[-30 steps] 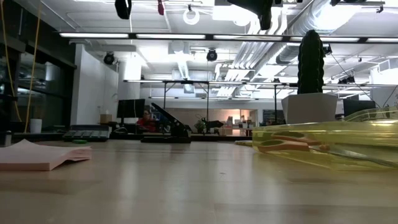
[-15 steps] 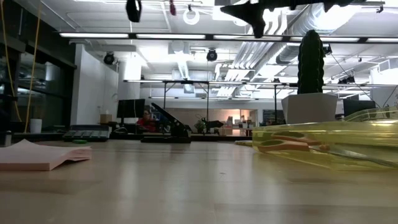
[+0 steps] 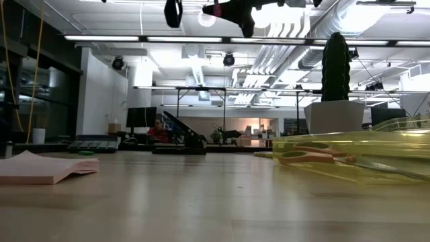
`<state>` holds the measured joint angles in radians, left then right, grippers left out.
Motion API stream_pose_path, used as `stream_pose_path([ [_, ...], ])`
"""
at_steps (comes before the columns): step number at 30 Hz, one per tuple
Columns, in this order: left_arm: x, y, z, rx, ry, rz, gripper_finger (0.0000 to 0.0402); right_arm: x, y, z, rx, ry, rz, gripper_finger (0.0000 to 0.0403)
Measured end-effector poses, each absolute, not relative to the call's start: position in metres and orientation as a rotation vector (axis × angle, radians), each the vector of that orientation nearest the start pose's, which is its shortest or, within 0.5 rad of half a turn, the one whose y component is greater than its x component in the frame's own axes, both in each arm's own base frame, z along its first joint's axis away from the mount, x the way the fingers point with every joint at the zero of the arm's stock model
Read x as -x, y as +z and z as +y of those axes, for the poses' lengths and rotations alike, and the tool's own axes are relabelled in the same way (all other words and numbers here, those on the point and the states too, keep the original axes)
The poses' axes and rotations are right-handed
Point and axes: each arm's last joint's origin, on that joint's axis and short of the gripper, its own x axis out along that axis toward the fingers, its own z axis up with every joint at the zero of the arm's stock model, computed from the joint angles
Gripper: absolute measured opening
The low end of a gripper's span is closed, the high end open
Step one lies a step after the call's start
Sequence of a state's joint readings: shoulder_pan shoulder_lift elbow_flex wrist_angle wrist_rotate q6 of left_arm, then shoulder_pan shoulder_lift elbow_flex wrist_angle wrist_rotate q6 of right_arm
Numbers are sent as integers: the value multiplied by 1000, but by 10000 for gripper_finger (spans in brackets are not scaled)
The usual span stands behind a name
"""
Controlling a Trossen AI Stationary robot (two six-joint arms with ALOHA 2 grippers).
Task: Pack school essentials
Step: Put the black pencil into the yellow box
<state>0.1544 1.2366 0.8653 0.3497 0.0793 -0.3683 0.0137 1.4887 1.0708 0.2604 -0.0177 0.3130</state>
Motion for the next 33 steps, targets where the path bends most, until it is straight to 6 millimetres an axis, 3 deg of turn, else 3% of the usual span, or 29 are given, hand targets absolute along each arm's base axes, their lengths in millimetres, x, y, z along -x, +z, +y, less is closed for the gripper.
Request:
stream_pose_path([
  [5,-276,320,39,353,74,2,0,-341,310,5,-334,18,151,166],
  [14,-274,321,44,331,97,-2,0,-341,309,7,-363,66,161,12],
  [22,-273,321,48,339,109,-3,20,-341,309,6,-359,65,160,6],
  [28,-264,327,51,337,123,-3,85,-336,313,-1,-348,108,174,4],
  [33,-241,340,51,318,144,4,135,-318,323,-5,-310,92,228,3],
])
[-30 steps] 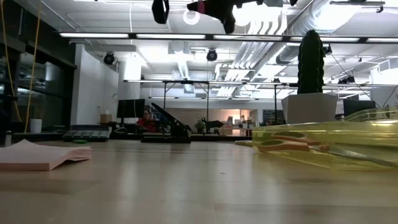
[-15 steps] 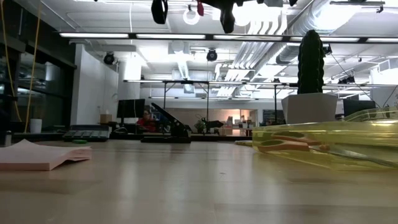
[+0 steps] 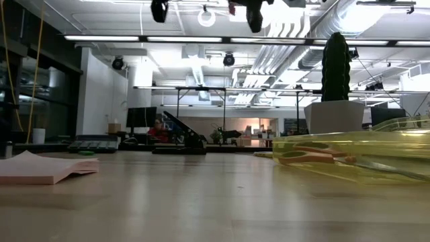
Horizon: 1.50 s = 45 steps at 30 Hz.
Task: Pack school essentials
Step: Put the black pencil into the yellow box
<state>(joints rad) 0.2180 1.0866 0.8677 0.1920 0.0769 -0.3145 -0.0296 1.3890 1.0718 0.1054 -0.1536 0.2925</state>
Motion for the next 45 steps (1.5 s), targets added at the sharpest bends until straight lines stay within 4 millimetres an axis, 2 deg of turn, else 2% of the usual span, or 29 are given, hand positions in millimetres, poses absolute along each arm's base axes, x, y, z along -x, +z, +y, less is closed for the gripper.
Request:
stream_pose_path([
  [5,-209,357,44,274,143,-22,160,-292,337,-7,-275,22,253,2],
  [9,-186,364,38,266,143,-84,162,-267,334,-7,-298,-21,237,1],
  [13,-166,357,31,264,177,-160,157,-244,323,-1,-310,-76,197,1],
  [17,-154,343,26,262,177,-270,157,-230,322,3,-305,-83,98,1],
  [22,-150,333,24,261,166,-302,157,-224,322,2,-301,-91,48,0],
  [45,-150,333,24,236,169,-296,157,-225,321,2,-282,-83,56,0],
])
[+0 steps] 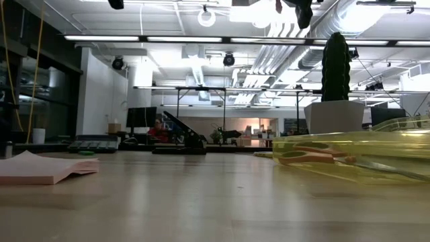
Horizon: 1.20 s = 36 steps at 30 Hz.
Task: Pack school essentials
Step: Put the black pencil into the yellow box
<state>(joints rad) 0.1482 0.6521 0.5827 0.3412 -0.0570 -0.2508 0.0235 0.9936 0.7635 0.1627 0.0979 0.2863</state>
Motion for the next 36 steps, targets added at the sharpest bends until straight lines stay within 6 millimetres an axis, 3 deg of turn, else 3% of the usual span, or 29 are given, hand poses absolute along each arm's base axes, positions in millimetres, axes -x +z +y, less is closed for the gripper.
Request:
stream_pose_path([
  [26,-150,333,24,236,168,-296,157,-225,321,5,-318,-47,62,0],
  [36,-150,333,24,236,168,-296,157,-226,307,39,-442,7,186,0],
])
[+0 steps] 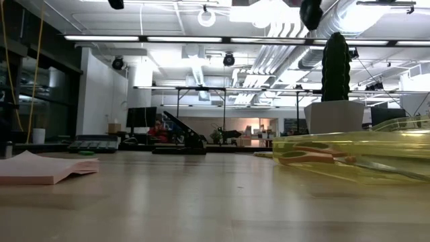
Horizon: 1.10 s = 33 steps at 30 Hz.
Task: Pack school essentials
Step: Put the black pencil into the yellow box
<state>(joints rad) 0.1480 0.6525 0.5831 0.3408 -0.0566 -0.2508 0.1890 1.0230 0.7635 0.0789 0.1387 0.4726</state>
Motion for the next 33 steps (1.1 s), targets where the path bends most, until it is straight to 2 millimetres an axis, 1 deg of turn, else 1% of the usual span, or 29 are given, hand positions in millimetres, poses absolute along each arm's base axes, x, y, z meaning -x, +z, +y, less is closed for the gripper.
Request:
stream_pose_path([
  [9,-150,333,24,236,168,-296,157,-232,272,91,-580,-12,399,0],
  [15,-150,333,24,236,168,-296,157,-221,249,116,-710,-138,532,0],
  [21,-150,333,24,240,168,-296,157,-204,235,128,-845,-326,568,0],
  [24,-150,333,24,241,169,-296,157,-200,228,131,-902,-402,594,0],
  [29,-150,333,24,242,174,-297,157,-206,212,136,-963,-476,622,0],
  [33,-150,333,25,244,177,-297,157,-215,195,137,-1023,-551,668,0],
])
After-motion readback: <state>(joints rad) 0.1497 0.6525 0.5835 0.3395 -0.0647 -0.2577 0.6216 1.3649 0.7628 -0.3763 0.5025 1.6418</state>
